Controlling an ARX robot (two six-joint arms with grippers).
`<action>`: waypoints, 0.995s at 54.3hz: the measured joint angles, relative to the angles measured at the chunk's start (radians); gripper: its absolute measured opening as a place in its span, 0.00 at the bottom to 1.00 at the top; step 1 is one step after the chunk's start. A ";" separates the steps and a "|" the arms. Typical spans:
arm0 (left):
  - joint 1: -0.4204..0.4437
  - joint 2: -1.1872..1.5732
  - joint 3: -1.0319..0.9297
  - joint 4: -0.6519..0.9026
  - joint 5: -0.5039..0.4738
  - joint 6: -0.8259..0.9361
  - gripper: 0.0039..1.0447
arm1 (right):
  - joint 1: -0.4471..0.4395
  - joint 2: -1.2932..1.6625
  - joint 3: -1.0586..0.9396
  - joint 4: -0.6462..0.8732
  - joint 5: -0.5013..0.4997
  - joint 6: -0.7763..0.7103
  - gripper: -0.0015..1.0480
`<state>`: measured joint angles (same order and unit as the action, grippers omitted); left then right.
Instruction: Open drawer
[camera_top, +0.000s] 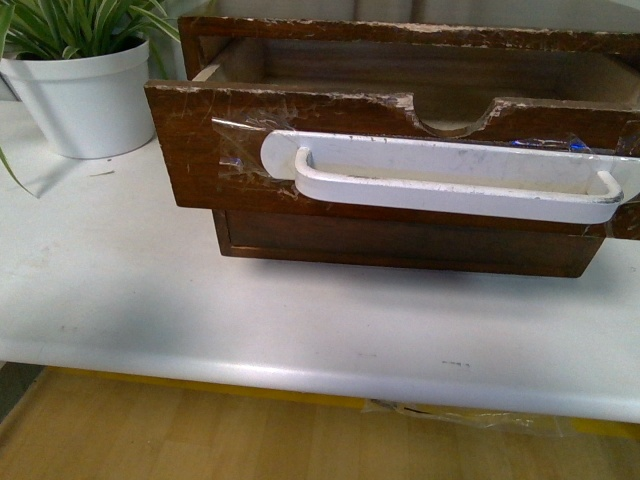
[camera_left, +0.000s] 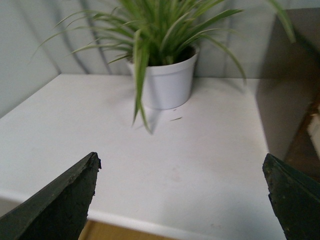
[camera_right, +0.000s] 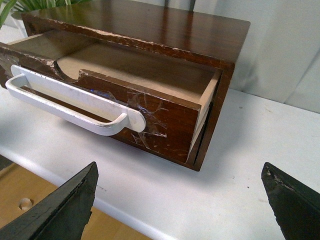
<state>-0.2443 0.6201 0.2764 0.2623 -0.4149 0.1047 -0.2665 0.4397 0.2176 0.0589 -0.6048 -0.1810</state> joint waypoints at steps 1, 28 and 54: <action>0.013 -0.022 -0.011 -0.022 -0.024 -0.024 0.94 | 0.000 -0.012 -0.006 0.000 0.013 0.012 0.91; 0.239 -0.226 -0.167 0.024 0.414 -0.118 0.49 | 0.211 -0.200 -0.137 0.100 0.586 0.179 0.51; 0.242 -0.373 -0.235 -0.055 0.414 -0.111 0.04 | 0.264 -0.432 -0.209 -0.060 0.601 0.178 0.01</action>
<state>-0.0025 0.2466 0.0414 0.2070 -0.0006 -0.0067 -0.0029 0.0078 0.0086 -0.0013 -0.0036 -0.0032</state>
